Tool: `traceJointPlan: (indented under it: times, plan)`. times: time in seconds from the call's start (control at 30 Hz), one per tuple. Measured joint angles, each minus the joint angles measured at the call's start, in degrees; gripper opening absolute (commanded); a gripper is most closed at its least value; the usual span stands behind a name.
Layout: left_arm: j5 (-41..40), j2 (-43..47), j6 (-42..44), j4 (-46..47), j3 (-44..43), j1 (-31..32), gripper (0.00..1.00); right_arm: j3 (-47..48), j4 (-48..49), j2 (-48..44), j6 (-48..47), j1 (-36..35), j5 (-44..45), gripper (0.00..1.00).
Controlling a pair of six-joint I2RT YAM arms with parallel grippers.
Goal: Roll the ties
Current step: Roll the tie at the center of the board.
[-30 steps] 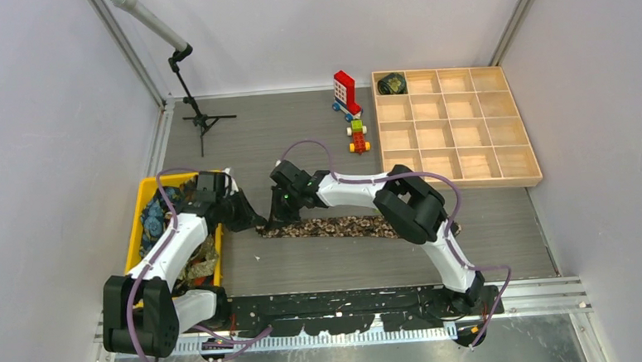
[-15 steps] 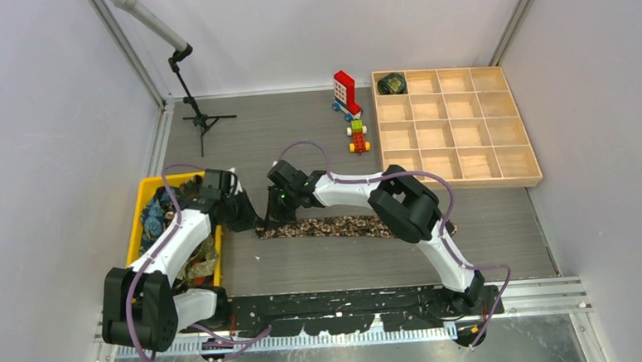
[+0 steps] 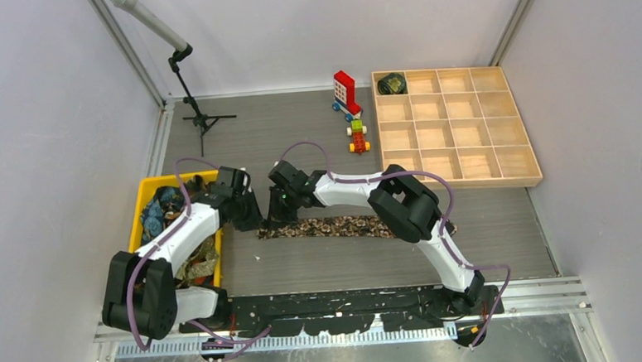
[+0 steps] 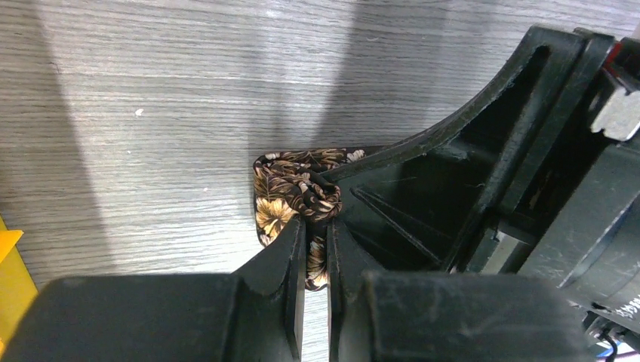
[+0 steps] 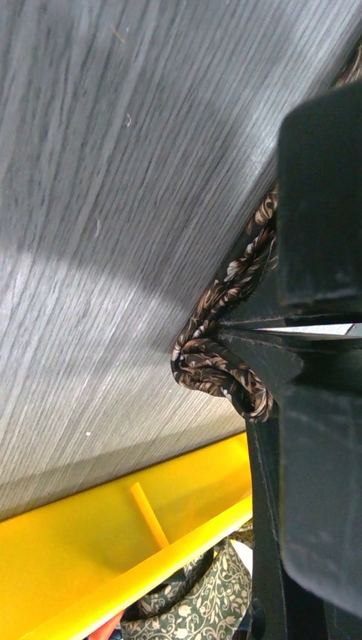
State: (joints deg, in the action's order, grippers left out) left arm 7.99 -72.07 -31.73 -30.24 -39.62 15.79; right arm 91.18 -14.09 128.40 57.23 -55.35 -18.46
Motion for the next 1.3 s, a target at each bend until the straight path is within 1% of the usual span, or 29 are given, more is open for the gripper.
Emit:
traceJointPlan:
  times: [0.2, 0.43, 0.5, 0.63, 0.7, 0.8, 0.97, 1.3]
  plan:
    - [-2.3, -1.6, -0.9, 0.0, -0.8, 2.1, 0.00, -1.1, -0.1, -0.7, -0.5, 0.2, 0.6, 0.09]
    - [-3.5, -3.7, -1.9, 1.1, -0.8, 4.1, 0.00, -7.1, -2.0, -7.5, -2.1, 0.3, 1.9, 0.09]
    - [-3.8, -4.1, -2.2, 1.2, -0.9, 4.5, 0.06, -8.4, -2.3, -9.9, -2.6, 0.5, 2.3, 0.09]
    - [-4.1, -5.2, -2.5, 1.2, -1.7, 5.4, 0.21, -10.3, -2.7, -13.5, -3.2, 0.7, 3.1, 0.09]
    - [-4.3, -5.5, -2.7, 1.2, -1.9, 5.6, 0.26, -10.6, -2.8, -14.1, -3.3, 0.7, 3.3, 0.09]
    - [-4.4, -5.7, -2.8, 0.9, -2.6, 5.9, 0.32, -10.8, -2.9, -14.3, -3.4, 0.7, 3.6, 0.10]
    - [-4.4, -5.7, -2.9, -0.3, -3.9, 5.9, 0.35, -11.1, -4.1, -14.3, -3.7, 0.7, 4.0, 0.10]
    - [-4.3, -5.1, -3.0, -1.9, -5.6, 5.9, 0.33, -11.1, -4.9, -14.3, -4.2, 0.7, 4.3, 0.10]
